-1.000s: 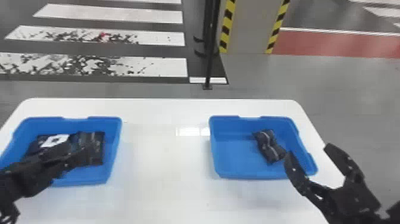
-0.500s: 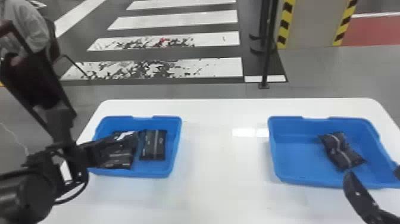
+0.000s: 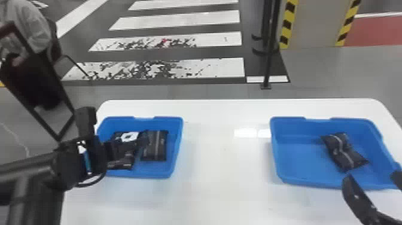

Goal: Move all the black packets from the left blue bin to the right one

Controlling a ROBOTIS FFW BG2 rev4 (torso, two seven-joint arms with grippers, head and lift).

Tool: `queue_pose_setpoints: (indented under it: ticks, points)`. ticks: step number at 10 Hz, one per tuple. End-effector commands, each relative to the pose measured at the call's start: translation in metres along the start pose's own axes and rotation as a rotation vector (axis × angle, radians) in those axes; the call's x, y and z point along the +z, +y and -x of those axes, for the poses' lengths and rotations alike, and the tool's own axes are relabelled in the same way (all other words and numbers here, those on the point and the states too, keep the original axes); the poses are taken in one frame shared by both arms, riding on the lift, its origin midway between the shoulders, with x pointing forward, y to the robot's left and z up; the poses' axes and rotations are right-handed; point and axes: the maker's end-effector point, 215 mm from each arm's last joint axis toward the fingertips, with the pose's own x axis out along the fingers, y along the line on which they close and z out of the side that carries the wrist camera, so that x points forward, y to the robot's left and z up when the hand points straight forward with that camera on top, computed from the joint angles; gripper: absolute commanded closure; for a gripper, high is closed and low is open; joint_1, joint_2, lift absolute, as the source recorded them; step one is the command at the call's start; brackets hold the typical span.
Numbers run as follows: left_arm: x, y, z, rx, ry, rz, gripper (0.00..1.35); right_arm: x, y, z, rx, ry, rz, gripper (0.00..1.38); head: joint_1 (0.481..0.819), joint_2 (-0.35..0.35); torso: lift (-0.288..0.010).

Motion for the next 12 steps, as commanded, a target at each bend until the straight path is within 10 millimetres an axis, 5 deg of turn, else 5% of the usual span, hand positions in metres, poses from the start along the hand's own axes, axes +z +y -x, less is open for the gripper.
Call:
queue_pose_setpoints:
  ticks: [1,3,6,9,11,12]
  points:
    - [0.009,-0.004,-0.022,-0.003,0.049,-0.009,0.18,-0.003,0.0,-0.001,-0.001,0.006,-0.009,0.13,0.695,0.15,-0.121]
    - [0.001,-0.02,-0.038,-0.049,0.112,0.006,0.18,-0.006,0.003,-0.005,0.006,0.007,-0.017,0.13,0.695,0.136,-0.121]
    - [-0.009,-0.015,-0.042,-0.005,0.172,0.016,0.3,-0.014,0.002,-0.007,0.007,0.023,-0.041,0.13,0.695,0.12,-0.121]
    - [-0.022,-0.022,-0.055,-0.013,0.279,0.068,0.61,-0.021,0.003,-0.01,0.014,0.034,-0.053,0.13,0.695,0.116,-0.121]
    - [-0.02,-0.034,-0.064,-0.036,0.259,0.038,1.23,-0.025,0.003,-0.01,0.014,0.039,-0.071,0.13,0.695,0.107,-0.121]
    - [-0.022,-0.033,-0.064,-0.029,0.261,0.028,1.21,-0.026,0.003,-0.01,0.014,0.043,-0.075,0.13,0.695,0.1,-0.121]
